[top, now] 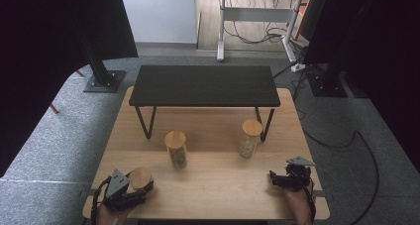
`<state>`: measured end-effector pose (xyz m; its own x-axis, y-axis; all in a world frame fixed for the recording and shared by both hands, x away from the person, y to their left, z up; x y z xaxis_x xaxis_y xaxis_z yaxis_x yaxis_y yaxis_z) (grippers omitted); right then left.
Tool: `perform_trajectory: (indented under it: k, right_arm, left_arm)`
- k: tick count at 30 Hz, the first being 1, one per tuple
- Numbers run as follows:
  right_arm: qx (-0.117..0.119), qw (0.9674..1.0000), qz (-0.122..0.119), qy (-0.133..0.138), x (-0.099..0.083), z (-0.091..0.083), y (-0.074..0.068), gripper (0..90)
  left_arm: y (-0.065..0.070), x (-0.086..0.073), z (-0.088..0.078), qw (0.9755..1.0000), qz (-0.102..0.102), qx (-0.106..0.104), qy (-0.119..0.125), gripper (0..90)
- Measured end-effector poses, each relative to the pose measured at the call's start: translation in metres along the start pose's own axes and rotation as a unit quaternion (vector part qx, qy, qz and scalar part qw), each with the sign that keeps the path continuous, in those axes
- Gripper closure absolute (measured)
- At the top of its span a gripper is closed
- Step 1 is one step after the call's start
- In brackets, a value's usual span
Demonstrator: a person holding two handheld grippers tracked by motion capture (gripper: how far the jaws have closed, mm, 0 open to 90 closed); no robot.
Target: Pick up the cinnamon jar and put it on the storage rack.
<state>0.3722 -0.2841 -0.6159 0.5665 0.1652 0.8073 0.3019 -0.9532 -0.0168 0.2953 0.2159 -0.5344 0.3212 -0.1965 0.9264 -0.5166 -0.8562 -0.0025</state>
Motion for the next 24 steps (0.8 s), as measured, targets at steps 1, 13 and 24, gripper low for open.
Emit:
perform_trajectory:
  k: [1,13,24]
  right_arm:
    - [0.001,1.0,0.0,0.001,0.0,0.0,0.0,3.3]
    - [0.003,1.0,-0.002,0.001,0.0,0.0,-0.001,3.3]
    - [0.005,1.0,-0.004,0.001,0.0,0.0,-0.001,3.2]
  left_arm:
    - [0.0,0.001,0.0,1.0,0.0,0.0,-0.001,25.3]
    - [0.0,0.029,0.007,0.9998,0.016,-0.01,0.004,25.3]
    - [-0.005,0.059,0.013,0.9995,0.019,-0.019,0.013,25.3]
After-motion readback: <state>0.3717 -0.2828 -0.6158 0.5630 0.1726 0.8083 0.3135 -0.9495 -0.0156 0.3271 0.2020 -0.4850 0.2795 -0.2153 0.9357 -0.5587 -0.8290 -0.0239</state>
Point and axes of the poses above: each handheld gripper's, and its own axes: z roughly forward along the jaws, x roughly out of its top, y roughly to its right, the point moved 8 cm from there along z, roughly forward along the jaws, and after that the axes turned 8 degrees about y, right-handed, at the moved point
